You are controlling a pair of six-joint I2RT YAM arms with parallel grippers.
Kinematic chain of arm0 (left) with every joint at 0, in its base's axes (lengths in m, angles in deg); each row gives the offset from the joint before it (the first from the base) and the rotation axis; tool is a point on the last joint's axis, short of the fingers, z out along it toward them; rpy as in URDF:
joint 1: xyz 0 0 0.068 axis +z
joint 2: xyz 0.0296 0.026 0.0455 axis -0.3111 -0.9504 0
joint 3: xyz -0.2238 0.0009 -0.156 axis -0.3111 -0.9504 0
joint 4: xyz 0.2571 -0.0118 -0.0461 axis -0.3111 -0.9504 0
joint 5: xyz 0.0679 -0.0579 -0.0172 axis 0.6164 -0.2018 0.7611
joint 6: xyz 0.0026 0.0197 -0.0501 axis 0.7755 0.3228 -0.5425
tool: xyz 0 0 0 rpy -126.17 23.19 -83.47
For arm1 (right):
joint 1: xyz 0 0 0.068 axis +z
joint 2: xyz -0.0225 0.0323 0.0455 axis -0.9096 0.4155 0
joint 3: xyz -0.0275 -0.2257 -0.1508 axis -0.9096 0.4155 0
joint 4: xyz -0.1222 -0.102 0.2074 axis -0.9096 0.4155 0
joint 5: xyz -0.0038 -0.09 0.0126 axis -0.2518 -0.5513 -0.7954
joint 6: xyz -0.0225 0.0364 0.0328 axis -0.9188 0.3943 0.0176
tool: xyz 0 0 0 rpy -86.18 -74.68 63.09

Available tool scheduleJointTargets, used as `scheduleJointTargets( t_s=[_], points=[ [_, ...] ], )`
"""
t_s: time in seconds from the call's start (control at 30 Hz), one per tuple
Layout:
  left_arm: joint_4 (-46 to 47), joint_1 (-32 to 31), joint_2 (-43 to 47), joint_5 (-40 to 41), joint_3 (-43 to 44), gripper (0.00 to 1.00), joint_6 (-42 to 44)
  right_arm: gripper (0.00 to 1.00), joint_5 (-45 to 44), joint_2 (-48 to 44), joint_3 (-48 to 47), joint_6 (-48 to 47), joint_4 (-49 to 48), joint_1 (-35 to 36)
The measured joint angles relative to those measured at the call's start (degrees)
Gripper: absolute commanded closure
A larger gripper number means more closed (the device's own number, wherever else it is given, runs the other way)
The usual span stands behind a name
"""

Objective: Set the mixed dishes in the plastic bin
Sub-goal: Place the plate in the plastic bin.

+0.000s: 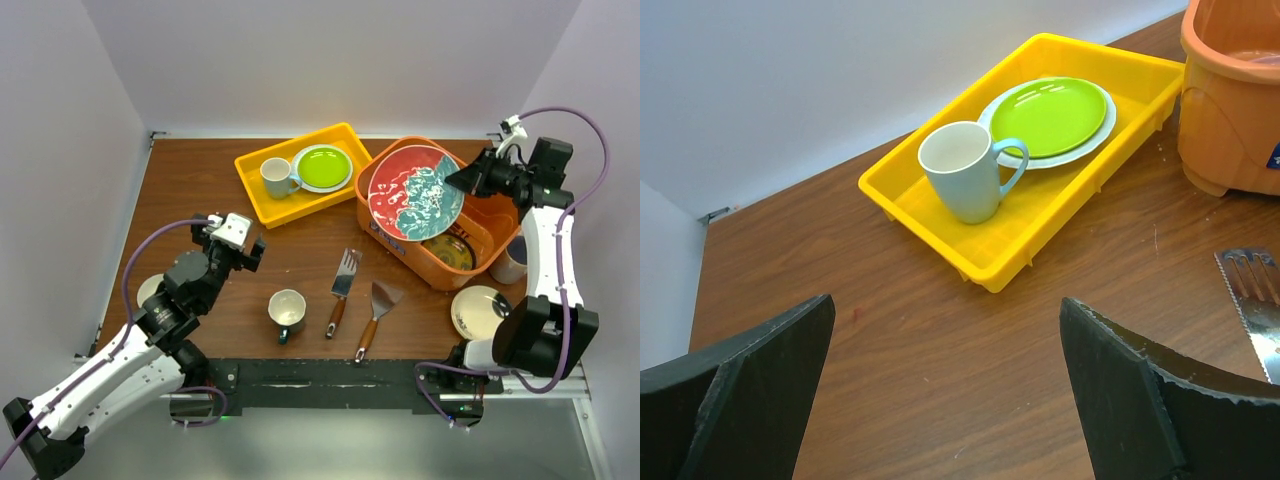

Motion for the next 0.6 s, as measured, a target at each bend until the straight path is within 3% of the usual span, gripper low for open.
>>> scheduleJointTargets(
  t_s=[0.33, 0.6],
  points=[
    [0.00, 0.00, -0.02, -0.13, -0.04, 0.00, 0.00, 1.00, 3.34, 3.48, 0.00, 4.55, -6.36, -5.57],
    [0.00, 0.02, -0.02, -0.17, -0.90, 0.00, 0.00, 1.00, -2.01, 4.96, 0.02, 7.96, -9.20, -6.75]
  ],
)
